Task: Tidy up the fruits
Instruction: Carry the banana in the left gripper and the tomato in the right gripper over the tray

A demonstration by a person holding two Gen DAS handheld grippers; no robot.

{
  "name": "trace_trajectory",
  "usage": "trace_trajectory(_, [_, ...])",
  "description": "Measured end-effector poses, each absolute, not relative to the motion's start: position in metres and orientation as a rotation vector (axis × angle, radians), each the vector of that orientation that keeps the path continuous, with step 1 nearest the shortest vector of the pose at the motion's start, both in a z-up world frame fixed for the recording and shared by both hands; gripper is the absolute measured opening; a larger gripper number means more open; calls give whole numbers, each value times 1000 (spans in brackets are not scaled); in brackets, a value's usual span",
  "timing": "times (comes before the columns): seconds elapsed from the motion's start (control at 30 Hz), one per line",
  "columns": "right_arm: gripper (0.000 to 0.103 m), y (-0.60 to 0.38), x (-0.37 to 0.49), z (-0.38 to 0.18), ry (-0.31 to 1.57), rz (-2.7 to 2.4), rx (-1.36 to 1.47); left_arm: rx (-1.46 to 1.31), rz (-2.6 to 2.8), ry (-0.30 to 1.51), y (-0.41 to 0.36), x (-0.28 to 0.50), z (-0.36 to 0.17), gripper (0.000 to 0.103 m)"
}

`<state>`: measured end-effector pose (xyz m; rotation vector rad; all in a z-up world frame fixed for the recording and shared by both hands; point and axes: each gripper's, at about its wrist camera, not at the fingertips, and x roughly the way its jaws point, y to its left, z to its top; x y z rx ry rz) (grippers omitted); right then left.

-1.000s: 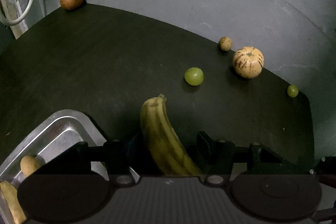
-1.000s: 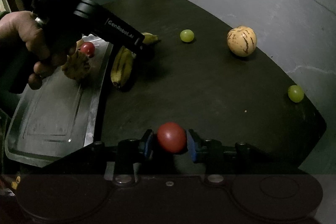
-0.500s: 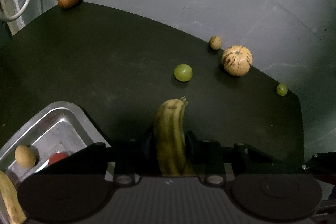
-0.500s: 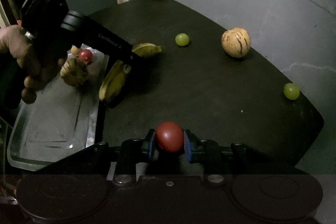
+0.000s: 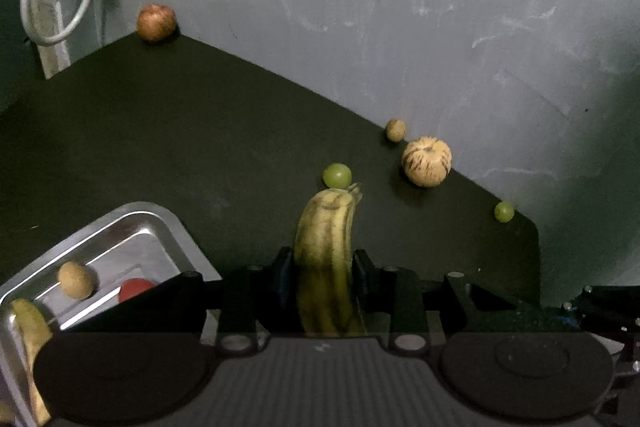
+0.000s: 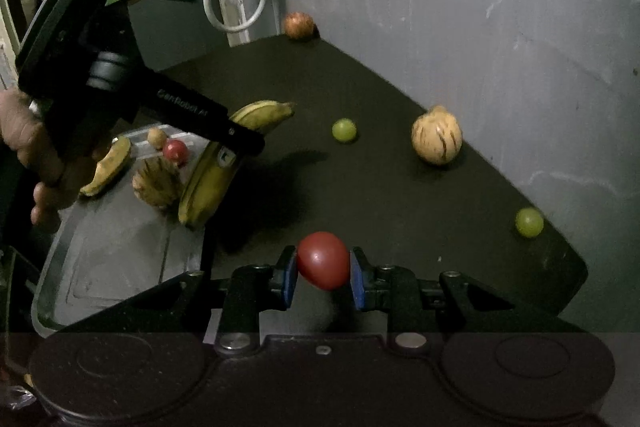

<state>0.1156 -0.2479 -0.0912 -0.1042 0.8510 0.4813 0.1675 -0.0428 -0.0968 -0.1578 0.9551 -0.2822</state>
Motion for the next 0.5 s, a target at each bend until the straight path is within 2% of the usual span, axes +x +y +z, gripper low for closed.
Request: trace_trajectory(0.5, [29, -232, 108, -48, 736, 582, -149, -218, -195, 865, -16, 101, -60, 34])
